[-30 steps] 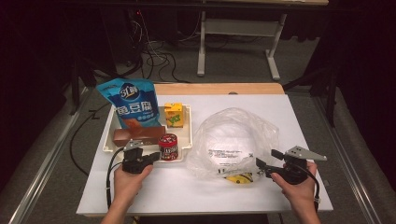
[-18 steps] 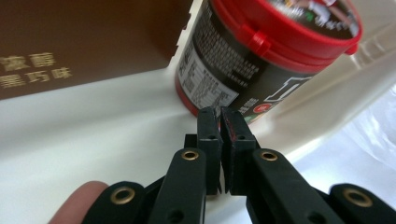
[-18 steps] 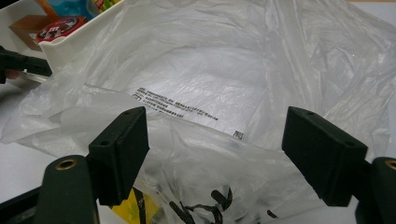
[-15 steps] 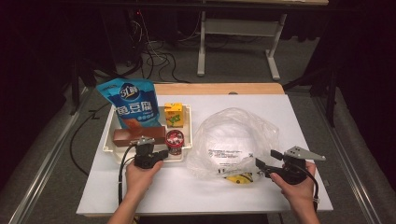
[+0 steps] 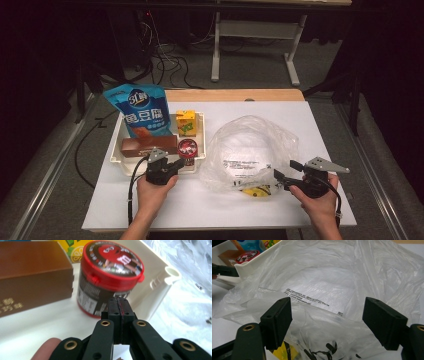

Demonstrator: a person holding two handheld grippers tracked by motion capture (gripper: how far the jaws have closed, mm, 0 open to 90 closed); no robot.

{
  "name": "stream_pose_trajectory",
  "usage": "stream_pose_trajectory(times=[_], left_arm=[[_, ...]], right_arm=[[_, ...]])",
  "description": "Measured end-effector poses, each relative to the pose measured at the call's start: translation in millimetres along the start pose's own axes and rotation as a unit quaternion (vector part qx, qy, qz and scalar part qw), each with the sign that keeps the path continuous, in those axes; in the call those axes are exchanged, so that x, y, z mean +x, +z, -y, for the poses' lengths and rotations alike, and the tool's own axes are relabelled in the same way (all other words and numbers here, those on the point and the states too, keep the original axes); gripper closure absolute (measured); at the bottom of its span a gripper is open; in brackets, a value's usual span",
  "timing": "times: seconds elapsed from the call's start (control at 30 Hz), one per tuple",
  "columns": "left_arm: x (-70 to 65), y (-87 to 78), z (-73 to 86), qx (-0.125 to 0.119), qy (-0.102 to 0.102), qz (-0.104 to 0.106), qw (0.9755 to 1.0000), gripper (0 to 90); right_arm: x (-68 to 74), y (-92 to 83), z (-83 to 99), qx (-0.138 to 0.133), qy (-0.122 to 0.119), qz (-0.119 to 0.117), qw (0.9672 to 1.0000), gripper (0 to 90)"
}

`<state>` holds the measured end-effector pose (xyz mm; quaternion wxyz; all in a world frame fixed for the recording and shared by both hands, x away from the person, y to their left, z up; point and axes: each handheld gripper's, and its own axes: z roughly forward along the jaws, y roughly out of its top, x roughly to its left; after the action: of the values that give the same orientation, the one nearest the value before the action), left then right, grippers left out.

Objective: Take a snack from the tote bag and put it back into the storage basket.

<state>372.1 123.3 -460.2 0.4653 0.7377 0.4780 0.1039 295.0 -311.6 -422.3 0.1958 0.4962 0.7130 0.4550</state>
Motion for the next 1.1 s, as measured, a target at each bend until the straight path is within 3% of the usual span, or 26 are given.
stream_pose_trajectory(times=[0.23, 0.3, 0.37, 0.57, 0.7, 0.77, 0.97, 1.1], left_arm=[[5.3, 17.0, -10.9, 0.011, -0.032, -0.033, 0.9989, 90.0], [8.7, 20.3, -15.8, 0.006, -0.056, -0.033, 0.9979, 90.0], [10.8, 23.7, -20.1, 0.005, -0.065, -0.033, 0.9973, 90.0], [8.2, 31.5, -23.4, 0.012, -0.064, -0.034, 0.9973, 90.0], [4.2, 37.1, -22.7, 0.014, -0.062, -0.024, 0.9977, 90.0], [1.1, 40.5, -22.8, 0.018, -0.052, -0.016, 0.9984, 90.0], [0.3, 46.8, -26.3, 0.018, -0.049, -0.013, 0.9985, 90.0], [-2.9, 39.4, -24.8, -0.005, -0.019, -0.013, 0.9997, 90.0]], right_arm=[[2.4, 1.4, 0.2, 0.002, 0.001, 0.000, 1.0000, 24.2], [2.7, 2.3, 0.4, 0.003, -0.002, 0.000, 1.0000, 24.2], [3.1, 2.6, 0.6, 0.003, -0.004, 0.000, 1.0000, 24.2], [2.9, 2.7, 1.0, 0.004, -0.002, 0.000, 1.0000, 24.4], [4.0, 3.8, 1.2, 0.004, -0.009, -0.001, 1.0000, 24.4], [4.6, 3.9, 1.2, 0.005, -0.007, 0.000, 1.0000, 24.4], [3.8, 4.0, 1.4, 0.005, -0.008, 0.002, 1.0000, 24.4], [3.0, 4.0, 1.9, 0.006, -0.008, 0.003, 0.9999, 24.5]])
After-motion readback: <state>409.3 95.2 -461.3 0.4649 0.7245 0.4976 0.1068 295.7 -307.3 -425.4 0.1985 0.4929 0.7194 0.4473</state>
